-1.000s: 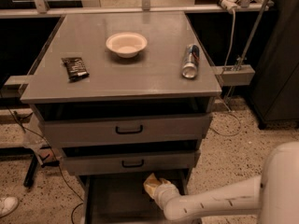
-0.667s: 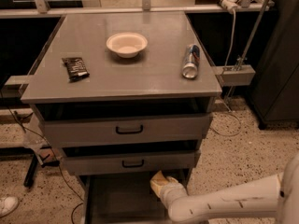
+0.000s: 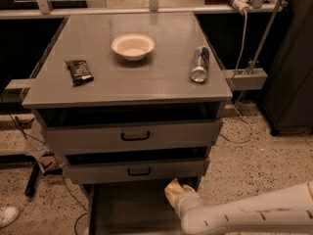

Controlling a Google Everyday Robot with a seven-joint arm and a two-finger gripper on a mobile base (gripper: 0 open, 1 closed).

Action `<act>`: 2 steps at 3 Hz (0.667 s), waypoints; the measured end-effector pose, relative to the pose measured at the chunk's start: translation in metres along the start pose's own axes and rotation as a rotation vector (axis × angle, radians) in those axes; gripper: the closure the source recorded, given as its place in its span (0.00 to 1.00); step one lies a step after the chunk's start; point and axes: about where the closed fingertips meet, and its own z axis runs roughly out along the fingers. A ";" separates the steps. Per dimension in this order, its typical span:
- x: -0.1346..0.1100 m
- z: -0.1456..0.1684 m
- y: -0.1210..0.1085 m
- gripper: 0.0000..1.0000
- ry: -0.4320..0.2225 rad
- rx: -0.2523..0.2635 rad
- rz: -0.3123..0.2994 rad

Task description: Pick sponge from bottom drawer and place on counter

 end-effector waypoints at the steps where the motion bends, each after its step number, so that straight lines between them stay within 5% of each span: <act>1: -0.021 -0.018 0.000 1.00 -0.021 -0.003 0.000; 2: -0.053 -0.063 0.003 1.00 -0.039 -0.007 -0.005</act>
Offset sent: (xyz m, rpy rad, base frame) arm -0.0194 -0.0039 0.1687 -0.0094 -0.0895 0.0052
